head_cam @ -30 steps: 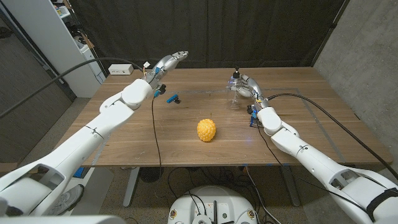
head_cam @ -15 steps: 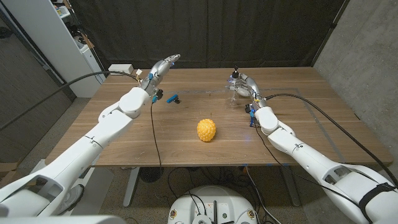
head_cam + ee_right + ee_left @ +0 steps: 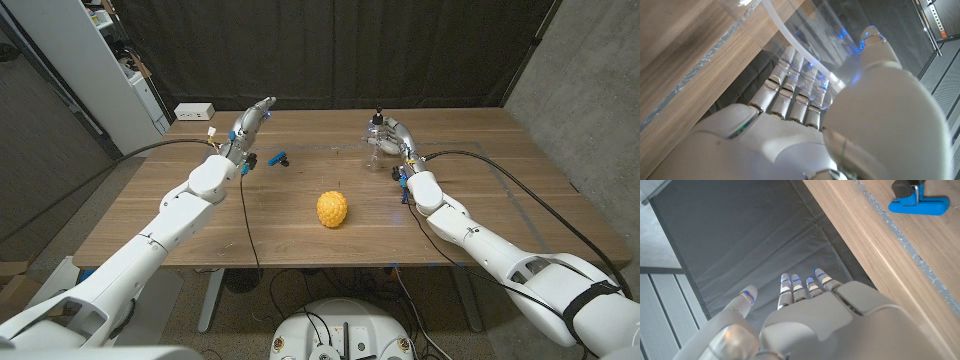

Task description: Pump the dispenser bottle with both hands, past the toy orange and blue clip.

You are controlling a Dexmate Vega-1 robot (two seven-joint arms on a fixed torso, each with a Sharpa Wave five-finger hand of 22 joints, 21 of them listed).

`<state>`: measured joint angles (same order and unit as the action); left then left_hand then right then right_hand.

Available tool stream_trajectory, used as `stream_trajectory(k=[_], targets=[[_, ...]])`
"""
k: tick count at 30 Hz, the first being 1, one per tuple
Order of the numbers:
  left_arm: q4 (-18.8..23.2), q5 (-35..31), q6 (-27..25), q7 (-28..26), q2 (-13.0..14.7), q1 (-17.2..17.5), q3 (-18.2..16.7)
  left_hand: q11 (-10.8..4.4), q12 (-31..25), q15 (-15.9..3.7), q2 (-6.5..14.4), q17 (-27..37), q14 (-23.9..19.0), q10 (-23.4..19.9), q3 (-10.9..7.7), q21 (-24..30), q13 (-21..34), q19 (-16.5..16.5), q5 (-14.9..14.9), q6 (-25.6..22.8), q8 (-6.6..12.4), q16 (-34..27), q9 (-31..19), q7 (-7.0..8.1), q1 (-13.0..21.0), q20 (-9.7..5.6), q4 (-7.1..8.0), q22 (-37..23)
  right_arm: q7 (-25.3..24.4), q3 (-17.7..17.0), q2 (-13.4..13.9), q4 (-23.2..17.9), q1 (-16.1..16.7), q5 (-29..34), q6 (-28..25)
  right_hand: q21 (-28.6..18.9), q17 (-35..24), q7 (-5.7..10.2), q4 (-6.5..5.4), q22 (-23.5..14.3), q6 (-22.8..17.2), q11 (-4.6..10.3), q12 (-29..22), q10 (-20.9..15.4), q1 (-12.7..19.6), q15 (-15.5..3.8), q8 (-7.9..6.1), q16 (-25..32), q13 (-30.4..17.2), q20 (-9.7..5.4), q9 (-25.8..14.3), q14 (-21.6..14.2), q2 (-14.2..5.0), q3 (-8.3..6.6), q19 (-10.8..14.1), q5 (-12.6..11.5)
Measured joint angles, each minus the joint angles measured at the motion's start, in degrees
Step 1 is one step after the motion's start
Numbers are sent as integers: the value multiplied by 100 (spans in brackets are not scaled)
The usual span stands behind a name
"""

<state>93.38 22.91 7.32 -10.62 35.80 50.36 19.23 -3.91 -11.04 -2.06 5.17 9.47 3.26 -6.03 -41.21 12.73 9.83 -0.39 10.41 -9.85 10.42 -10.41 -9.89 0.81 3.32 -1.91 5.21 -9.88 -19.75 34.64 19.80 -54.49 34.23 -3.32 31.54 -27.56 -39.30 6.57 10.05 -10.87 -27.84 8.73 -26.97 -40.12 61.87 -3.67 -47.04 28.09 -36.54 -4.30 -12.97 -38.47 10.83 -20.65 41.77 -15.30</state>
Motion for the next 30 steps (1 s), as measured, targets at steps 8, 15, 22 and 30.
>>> stream_trajectory(k=[8, 15, 22, 30], targets=[[-318, 267, 278, -80, -244, 51, -40, 7, 0, 10, 0, 0, -92, -45, 0, 0, 0, 111, 0, -31, 0, 0, 0, 31, 0, -12, 0, 0, -130, 73, -81, 284, -124, 77, 88, -27, 0, 54, 2, -3, -9, 0, 2, 0, 48, 0, 0, -1, -43, 21, 0, 0, 47, 57, -20, 27], [-609, 521, 465, -111, -427, 79, -69, 12, 0, 0, 0, 0, -102, -50, 0, 0, 0, 131, 0, -30, 0, 0, 0, 31, 0, 9, 0, 0, -226, 141, -113, 476, -213, 141, 100, -27, 1, 81, -9, -2, 0, 0, 19, 0, 121, 0, 1, -22, -63, 34, 1, 0, -15, 100, -75, 26], [-781, 661, 526, -112, -510, 79, -70, 12, 0, 0, 4, -1, -102, -50, -25, 0, 0, 159, 0, -51, 0, 0, 0, 52, -5, 22, 25, 0, -290, 180, -117, 566, -256, 161, 93, -63, 25, 93, -43, 0, 13, 0, 26, -1, 121, 0, 1, -66, -78, 11, 1, 0, -15, 135, -93, 26], [-915, 783, 566, -104, -568, 71, -42, 34, 0, 31, -17, -1, -132, -71, -25, -1, 0, 193, 0, -50, 0, 0, 0, 52, -63, -12, 25, 0, -302, 228, -104, 597, -275, 166, 32, -64, 55, 99, -80, 0, 65, 21, 48, 21, 157, 15, 1, -152, -77, 52, -25, 86, -51, 172, -216, 26]])
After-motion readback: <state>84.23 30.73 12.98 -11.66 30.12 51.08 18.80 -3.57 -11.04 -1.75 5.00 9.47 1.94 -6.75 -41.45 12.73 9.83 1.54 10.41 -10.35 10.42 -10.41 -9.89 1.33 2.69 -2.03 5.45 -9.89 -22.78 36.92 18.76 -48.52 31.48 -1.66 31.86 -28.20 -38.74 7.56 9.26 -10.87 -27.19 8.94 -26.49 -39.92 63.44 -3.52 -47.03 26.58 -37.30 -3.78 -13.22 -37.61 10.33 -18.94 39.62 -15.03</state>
